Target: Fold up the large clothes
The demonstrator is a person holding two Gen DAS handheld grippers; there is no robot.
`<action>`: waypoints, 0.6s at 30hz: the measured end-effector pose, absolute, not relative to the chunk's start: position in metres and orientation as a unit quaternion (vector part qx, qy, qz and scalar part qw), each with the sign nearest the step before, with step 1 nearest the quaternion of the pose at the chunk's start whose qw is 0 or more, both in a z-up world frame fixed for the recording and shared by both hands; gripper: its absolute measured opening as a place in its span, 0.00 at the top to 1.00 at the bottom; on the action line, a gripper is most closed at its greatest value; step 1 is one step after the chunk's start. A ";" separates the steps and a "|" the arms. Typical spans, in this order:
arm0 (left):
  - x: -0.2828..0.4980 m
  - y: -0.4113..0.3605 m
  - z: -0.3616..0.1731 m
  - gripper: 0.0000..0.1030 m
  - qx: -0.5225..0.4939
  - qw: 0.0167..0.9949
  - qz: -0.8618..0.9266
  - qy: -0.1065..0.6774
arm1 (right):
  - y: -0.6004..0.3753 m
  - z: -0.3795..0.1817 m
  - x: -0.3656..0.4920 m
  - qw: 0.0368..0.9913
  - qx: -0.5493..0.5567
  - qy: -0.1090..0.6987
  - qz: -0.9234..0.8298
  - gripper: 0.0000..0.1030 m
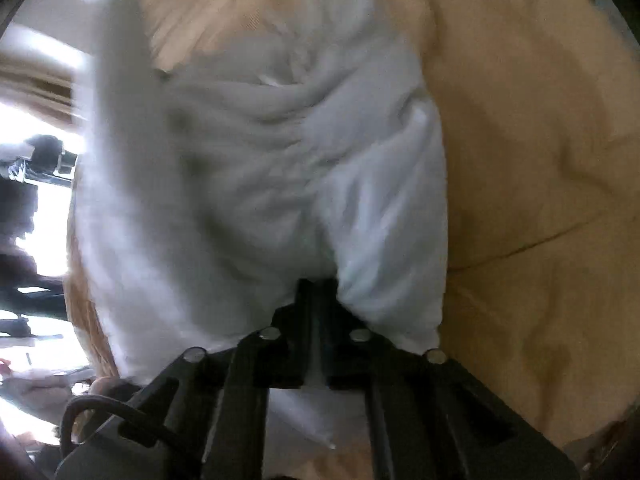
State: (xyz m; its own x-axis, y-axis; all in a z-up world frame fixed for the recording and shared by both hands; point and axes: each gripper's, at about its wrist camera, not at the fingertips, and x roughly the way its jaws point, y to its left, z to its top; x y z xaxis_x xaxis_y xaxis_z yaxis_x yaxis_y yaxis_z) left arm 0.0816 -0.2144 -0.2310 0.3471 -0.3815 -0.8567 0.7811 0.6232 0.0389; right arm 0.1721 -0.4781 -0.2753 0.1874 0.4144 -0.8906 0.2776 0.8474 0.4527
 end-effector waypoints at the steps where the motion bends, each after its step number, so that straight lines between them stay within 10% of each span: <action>1: 0.083 -0.204 -0.222 0.44 0.207 0.786 -0.377 0.444 | -0.482 -0.283 0.169 0.718 0.290 0.631 0.049 1.00; 9: 0.148 -0.094 -0.149 0.22 0.037 0.843 -0.328 0.424 | -0.492 -0.290 0.146 0.727 0.315 0.609 0.039 1.00; 15: 0.204 -0.112 -0.222 0.31 0.076 0.796 -0.305 0.517 | -0.464 -0.256 0.127 0.759 0.272 0.592 0.015 0.99; 18: 0.188 -0.130 -0.233 0.21 0.120 0.796 -0.317 0.501 | -0.451 -0.203 0.100 0.806 0.247 0.538 0.008 0.71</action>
